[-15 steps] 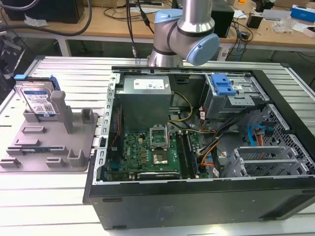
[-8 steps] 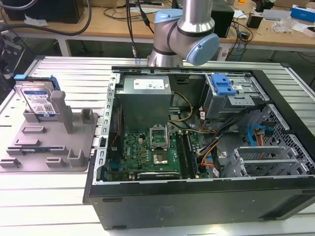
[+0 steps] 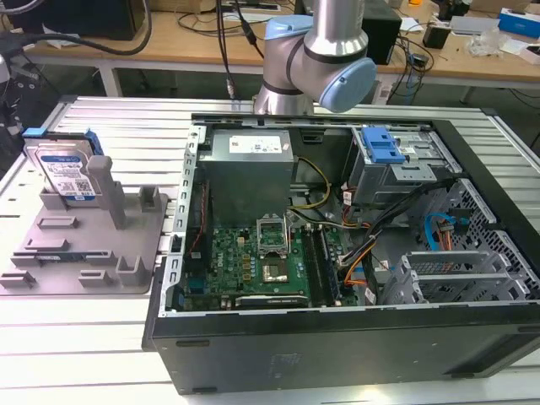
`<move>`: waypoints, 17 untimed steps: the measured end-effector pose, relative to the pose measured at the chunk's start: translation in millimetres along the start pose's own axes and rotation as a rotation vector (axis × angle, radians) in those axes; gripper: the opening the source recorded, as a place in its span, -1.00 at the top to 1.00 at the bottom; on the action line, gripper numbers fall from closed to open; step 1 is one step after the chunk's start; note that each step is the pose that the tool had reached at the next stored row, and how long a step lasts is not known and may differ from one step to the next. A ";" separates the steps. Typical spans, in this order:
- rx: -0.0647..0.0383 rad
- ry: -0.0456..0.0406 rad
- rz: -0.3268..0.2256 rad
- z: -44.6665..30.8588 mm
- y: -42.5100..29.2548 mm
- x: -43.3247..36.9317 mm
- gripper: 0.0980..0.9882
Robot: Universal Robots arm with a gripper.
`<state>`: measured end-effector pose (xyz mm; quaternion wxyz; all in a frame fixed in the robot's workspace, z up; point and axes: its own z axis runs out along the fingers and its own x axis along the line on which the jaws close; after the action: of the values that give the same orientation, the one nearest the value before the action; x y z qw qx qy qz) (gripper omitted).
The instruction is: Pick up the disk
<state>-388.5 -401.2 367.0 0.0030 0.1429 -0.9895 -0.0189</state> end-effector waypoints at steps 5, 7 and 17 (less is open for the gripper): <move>0.000 0.0069 -0.180 0.3 0.0 -0.1 0.98; 0.000 0.0091 -0.240 0.4 -0.1 -0.3 0.98; 0.000 0.0194 -0.509 1.2 -0.6 -1.8 0.98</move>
<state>-386.7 -401.2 365.7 0.0076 0.3878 -0.9216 -0.0175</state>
